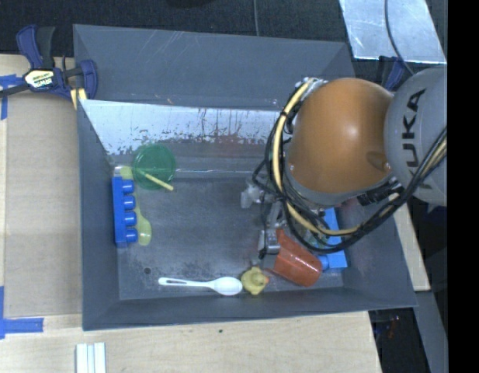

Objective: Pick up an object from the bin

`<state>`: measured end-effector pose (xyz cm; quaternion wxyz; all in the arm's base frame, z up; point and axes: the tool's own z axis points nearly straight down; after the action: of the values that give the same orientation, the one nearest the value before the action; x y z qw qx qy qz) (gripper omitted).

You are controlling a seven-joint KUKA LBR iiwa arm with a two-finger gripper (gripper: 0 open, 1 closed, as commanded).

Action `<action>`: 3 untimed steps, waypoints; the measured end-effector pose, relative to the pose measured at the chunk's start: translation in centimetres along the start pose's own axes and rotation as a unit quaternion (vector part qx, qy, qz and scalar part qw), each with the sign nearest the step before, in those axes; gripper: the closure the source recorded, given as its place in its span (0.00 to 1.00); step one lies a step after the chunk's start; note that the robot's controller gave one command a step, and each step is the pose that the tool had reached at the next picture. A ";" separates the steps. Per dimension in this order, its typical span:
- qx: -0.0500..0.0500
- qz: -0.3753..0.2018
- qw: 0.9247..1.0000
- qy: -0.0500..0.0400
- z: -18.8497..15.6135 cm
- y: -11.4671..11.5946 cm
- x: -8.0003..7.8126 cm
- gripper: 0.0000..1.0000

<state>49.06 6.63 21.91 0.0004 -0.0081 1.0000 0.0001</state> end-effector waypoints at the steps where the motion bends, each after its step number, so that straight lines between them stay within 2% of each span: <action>1: -0.001 0.014 1.000 -0.001 3.4 -0.9 -0.2 0.00; 2: 0.001 -0.028 1.000 -0.004 7.9 -6.4 -0.2 0.00; 3: -0.001 0.035 0.999 -0.004 8.8 -8.9 -0.6 0.00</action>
Offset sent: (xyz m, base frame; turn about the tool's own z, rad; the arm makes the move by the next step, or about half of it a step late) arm 0.0025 -0.0715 -0.0855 -0.0584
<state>49.83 -2.28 13.09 0.0041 0.0270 0.9996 0.0016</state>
